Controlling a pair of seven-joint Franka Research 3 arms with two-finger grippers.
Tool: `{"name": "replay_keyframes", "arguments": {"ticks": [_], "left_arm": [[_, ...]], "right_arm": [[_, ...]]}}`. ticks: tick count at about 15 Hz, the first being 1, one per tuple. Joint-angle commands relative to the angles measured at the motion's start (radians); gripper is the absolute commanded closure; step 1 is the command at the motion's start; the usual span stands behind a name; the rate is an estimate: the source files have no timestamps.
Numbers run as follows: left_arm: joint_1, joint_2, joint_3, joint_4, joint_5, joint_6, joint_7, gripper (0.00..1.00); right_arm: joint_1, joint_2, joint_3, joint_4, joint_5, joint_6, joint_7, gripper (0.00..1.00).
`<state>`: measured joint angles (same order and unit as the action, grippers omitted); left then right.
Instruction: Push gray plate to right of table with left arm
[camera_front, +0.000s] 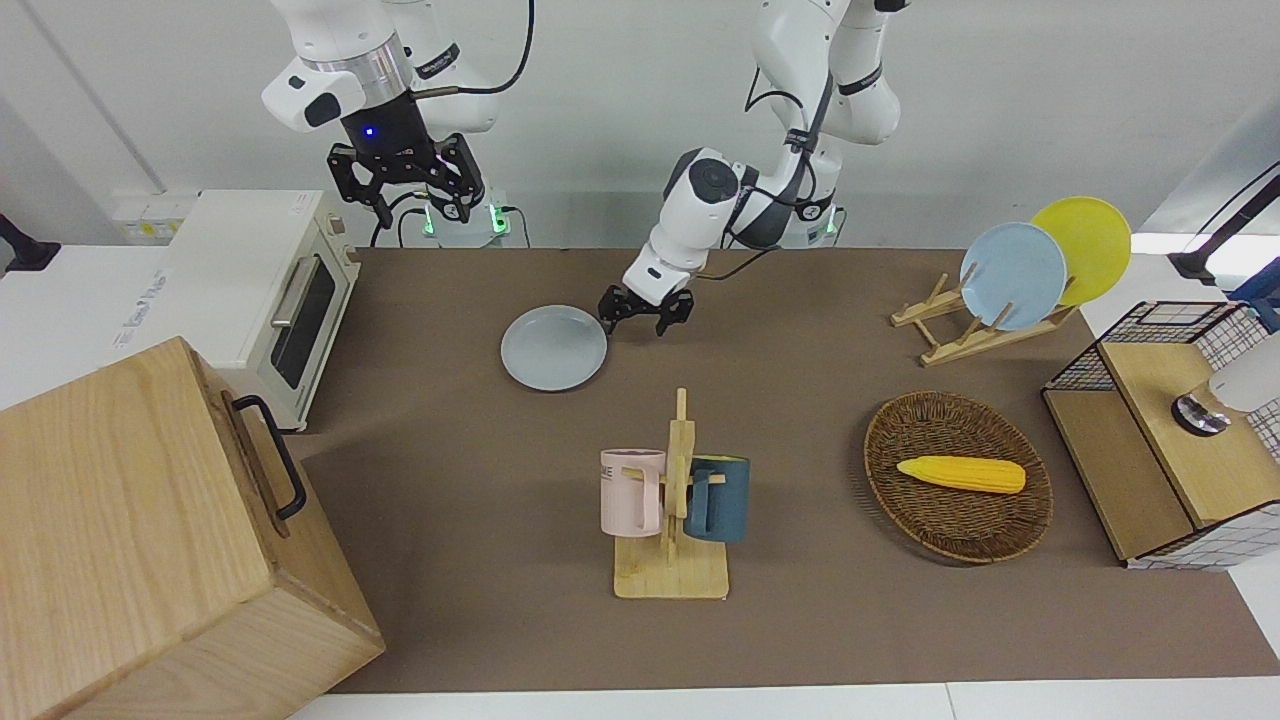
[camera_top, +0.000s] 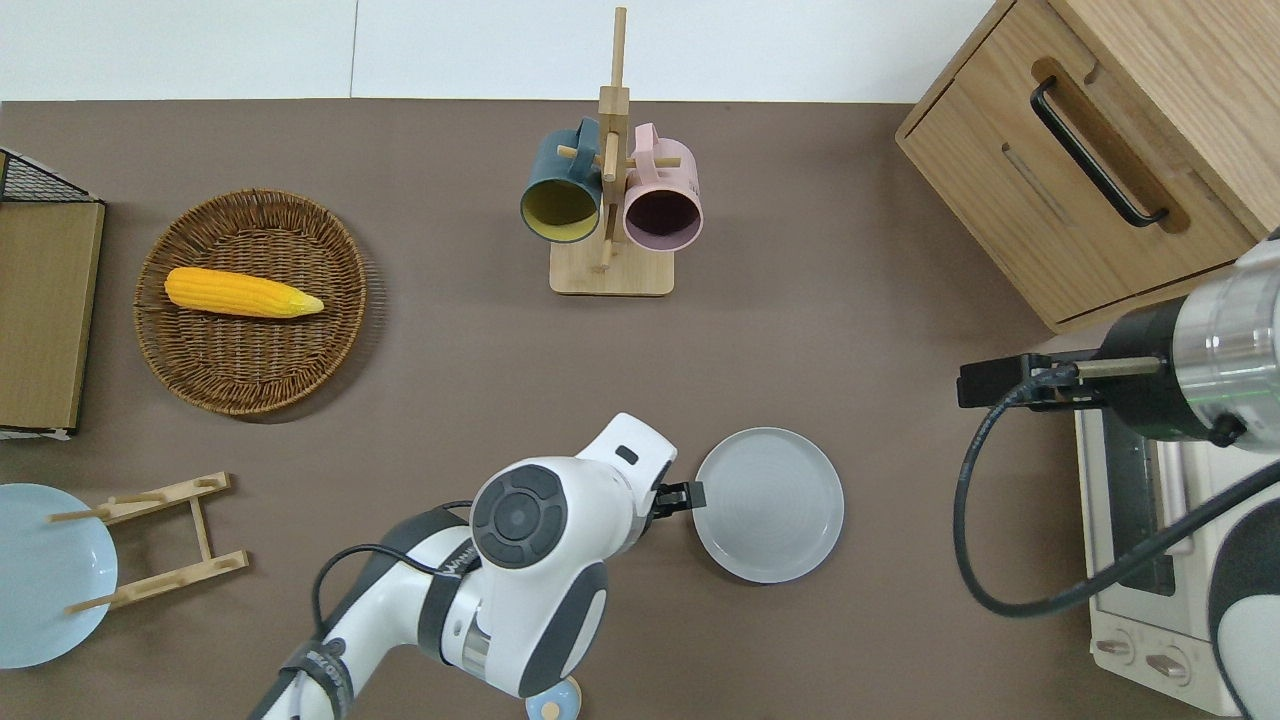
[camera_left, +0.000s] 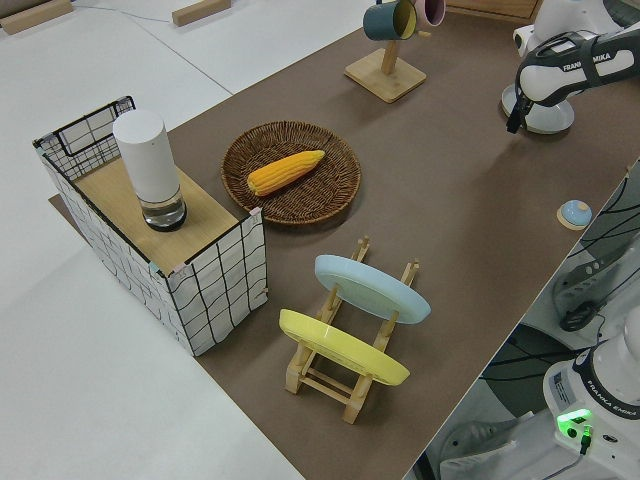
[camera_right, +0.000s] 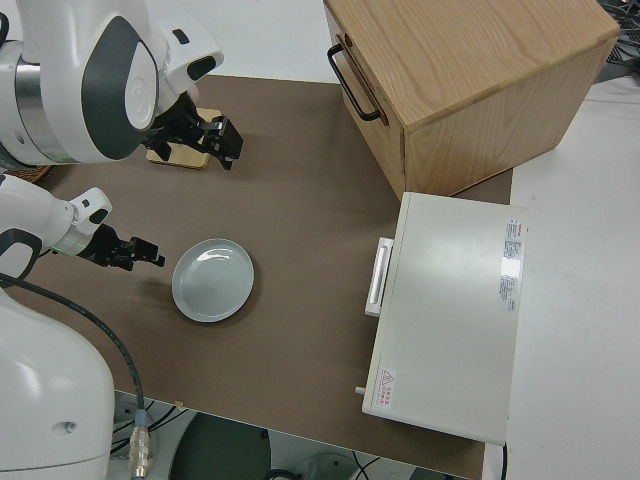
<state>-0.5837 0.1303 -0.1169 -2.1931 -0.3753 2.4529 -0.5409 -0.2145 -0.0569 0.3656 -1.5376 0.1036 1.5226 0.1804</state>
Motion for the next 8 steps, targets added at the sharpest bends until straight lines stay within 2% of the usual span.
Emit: {"name": "replay_keyframes", "arguments": {"ticks": [1, 3, 4, 6, 8], "left_arm": [[0.033, -0.064, 0.054, -0.007, 0.001, -0.132, 0.097, 0.01], [0.062, -0.084, 0.078, -0.007, 0.004, -0.195, 0.154, 0.01], [0.07, -0.095, 0.104, -0.007, 0.019, -0.23, 0.182, 0.01], [0.09, -0.115, 0.143, 0.002, 0.077, -0.303, 0.212, 0.01], [0.111, -0.124, 0.146, 0.041, 0.128, -0.377, 0.231, 0.01]], "right_arm": [[-0.006, 0.006, 0.004, 0.014, 0.016, -0.005, 0.002, 0.005], [-0.006, 0.006, 0.003, 0.014, 0.016, -0.005, 0.002, 0.005], [-0.006, 0.006, 0.004, 0.014, 0.016, -0.005, 0.002, 0.005], [-0.006, 0.006, 0.004, 0.014, 0.016, -0.005, 0.002, 0.005], [-0.006, 0.006, 0.004, 0.014, 0.016, -0.005, 0.002, 0.005]]}}
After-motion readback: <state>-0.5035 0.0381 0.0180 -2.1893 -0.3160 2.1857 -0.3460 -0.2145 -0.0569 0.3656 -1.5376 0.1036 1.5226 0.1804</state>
